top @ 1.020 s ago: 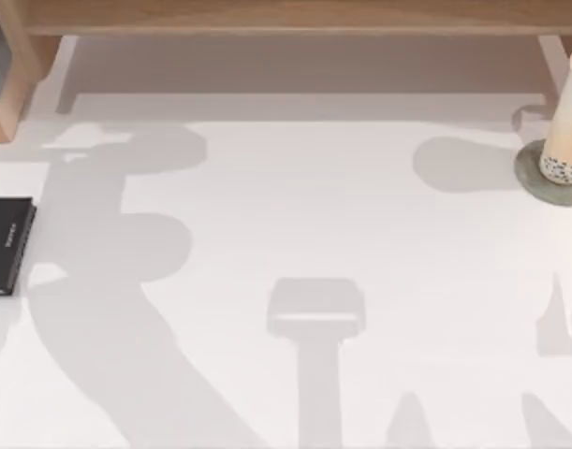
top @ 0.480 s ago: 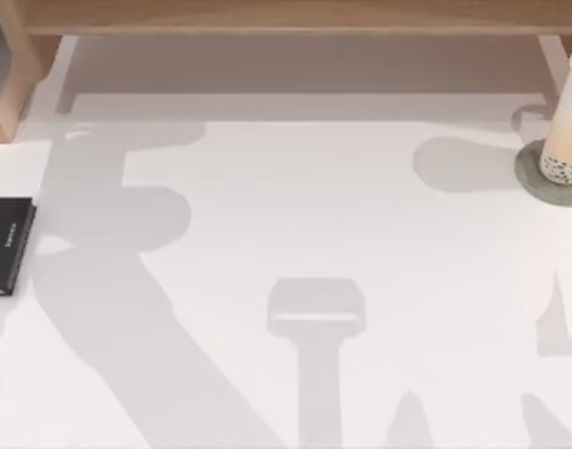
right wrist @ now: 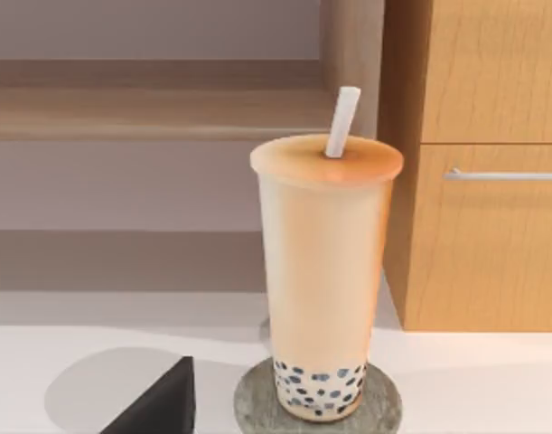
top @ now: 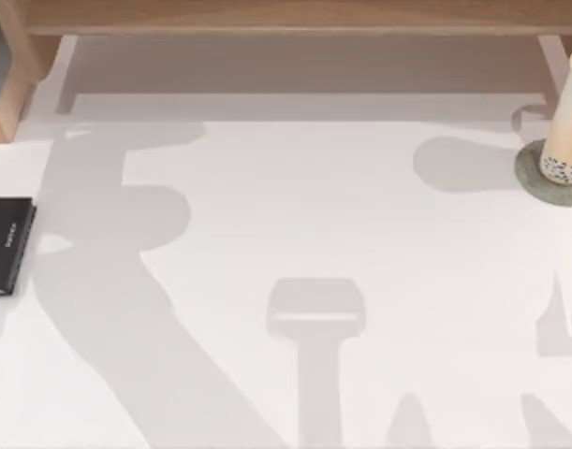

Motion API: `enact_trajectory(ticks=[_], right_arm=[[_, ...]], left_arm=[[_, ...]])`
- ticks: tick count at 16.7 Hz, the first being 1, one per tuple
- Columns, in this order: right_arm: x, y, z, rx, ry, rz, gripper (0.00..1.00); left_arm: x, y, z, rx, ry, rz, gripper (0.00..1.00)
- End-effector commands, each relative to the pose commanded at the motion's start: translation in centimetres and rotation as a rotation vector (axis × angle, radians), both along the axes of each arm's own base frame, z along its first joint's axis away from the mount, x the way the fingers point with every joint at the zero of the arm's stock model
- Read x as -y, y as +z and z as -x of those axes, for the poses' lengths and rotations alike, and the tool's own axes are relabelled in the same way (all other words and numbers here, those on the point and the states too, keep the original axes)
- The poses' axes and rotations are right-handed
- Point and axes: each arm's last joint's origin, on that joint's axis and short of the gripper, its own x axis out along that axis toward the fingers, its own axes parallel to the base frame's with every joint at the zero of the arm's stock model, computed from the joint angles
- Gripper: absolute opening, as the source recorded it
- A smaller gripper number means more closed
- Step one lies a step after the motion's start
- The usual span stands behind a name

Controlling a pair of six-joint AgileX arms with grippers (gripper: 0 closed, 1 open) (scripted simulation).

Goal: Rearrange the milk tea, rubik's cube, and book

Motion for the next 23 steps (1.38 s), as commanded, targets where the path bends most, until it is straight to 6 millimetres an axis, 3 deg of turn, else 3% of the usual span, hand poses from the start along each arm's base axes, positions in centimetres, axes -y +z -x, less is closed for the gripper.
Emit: enact_trajectory(ticks=[9,17,23], right_arm=[[0.0,0.0,0.0,0.000,0.000,0.000,1.00],[0.0,0.0,0.0,0.000,0.000,0.000,1.00],[0.0,0.0,0.0,0.000,0.000,0.000,1.00]], left_arm=[[0.0,0.0,0.0,0.000,0.000,0.000,0.02],[0.0,0.0,0.0,0.000,0.000,0.000,0.00],[-0.1,1.1,1.0,0.002,0.003,-0.002,0.00]])
